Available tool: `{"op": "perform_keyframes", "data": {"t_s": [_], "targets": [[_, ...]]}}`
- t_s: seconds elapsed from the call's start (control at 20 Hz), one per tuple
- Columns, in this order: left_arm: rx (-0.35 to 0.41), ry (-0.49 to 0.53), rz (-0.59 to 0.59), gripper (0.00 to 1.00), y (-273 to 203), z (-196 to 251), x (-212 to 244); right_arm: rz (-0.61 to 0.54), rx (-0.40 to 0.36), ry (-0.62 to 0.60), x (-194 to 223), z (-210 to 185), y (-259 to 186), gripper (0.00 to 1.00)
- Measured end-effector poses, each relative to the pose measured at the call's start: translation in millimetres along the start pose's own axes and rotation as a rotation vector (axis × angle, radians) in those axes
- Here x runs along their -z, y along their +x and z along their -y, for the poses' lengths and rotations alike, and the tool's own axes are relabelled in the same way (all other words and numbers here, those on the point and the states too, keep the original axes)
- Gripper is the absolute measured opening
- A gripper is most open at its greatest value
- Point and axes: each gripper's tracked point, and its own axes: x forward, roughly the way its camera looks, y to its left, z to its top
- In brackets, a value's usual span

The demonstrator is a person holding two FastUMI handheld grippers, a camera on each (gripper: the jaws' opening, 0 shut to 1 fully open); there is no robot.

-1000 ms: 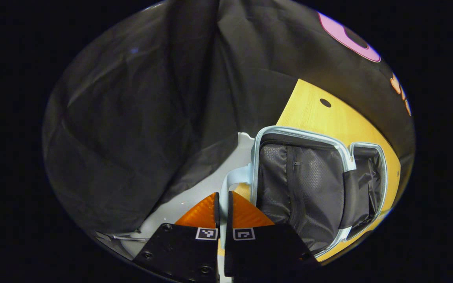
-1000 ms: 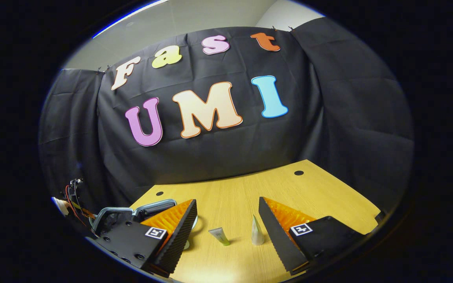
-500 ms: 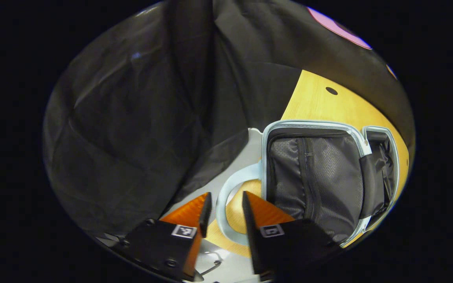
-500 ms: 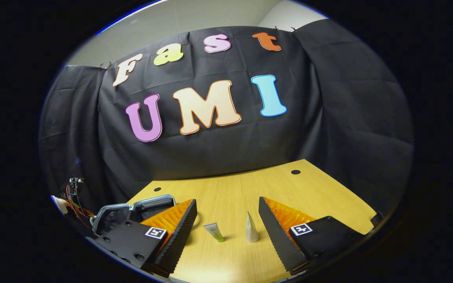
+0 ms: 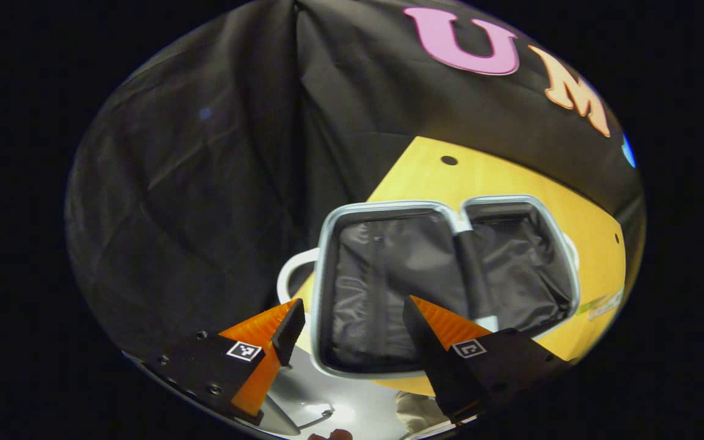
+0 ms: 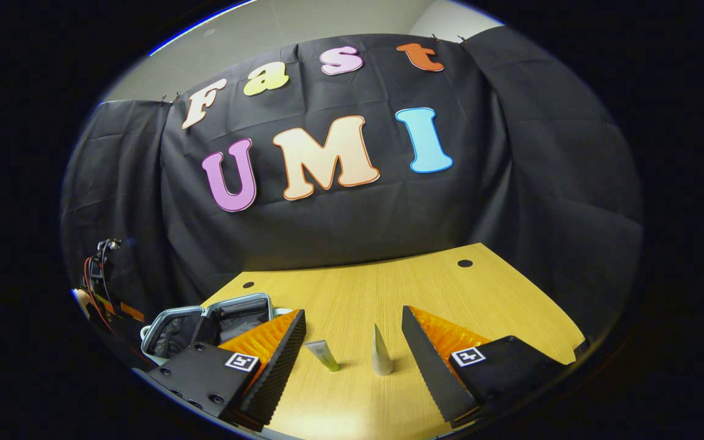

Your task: First open the suitcase, pack the skin care products into it, and then close the suitcase.

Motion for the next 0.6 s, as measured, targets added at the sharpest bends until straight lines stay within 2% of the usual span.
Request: {"op": "perform_keyframes", "data": {"t_s": [0.15, 0.2, 0.4, 0.55, 0.6], "targets": [[0.106, -0.040, 0.026, 0.96, -37.0, 85.7, 26.5, -0.025, -0.028, 0.006, 5.2, 13.5, 7.9, 0.95], [0.141, -0.050, 0.024, 0.96, -48.1, 112.0, 35.6, -0.035, -0.039, 0.006, 7.1, 17.0, 10.4, 0.98], [0.266, -0.090, -0.040, 0.96, -76.0, 199.8, 92.6, -0.075, -0.077, -0.013, 14.5, 32.7, 18.8, 0.98], [0.314, -0.047, -0.047, 0.96, -80.8, 240.7, 118.1, -0.108, -0.114, -0.010, 24.7, 41.4, 25.0, 0.98], [0.325, -0.018, -0.043, 0.96, -80.0, 254.3, 122.0, -0.122, -0.127, -0.010, 29.6, 43.8, 27.5, 0.95]]}}
